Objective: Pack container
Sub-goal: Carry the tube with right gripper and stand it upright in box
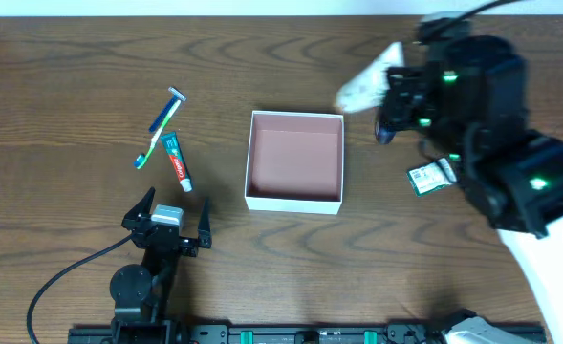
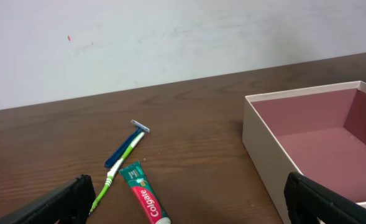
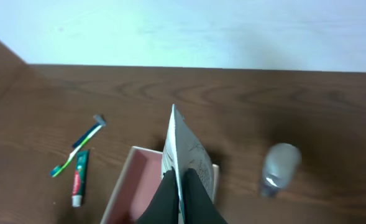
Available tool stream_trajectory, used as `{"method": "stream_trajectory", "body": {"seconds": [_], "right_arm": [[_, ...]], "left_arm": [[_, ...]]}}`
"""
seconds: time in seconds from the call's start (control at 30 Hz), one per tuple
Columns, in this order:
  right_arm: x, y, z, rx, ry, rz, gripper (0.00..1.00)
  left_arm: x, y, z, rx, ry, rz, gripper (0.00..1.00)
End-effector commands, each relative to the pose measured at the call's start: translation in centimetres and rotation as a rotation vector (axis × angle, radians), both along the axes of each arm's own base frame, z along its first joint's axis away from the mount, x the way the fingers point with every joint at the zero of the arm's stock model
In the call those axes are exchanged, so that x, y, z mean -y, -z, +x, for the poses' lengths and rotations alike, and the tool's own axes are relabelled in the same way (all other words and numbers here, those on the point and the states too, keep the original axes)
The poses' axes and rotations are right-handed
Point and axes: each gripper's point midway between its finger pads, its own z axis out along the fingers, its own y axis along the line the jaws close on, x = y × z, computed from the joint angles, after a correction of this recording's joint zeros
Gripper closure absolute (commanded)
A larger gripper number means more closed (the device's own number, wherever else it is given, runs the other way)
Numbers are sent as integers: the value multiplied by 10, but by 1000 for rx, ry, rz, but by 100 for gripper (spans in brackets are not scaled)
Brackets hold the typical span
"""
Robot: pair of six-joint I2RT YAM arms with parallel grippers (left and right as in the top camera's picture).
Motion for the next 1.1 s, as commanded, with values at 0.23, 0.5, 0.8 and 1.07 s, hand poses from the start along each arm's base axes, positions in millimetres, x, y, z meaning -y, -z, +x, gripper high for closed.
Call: {"method": "stream_trajectory", "body": {"seconds": [0.23,0.5,0.8,1.07], "right_arm": [[-73,64,40,-112,13,6,98],[-113,121,52,-204,-12,-28,98],[-139,159,61,-243,11,-23,98],[-140,163,68,-211,83,-26,99]], "left_arm": [[4,16,-1,-47,26,13,2],[4,16,-1,-47,26,13,2],[4,16,-1,-47,26,13,2],[4,16,-1,-47,26,13,2]]}}
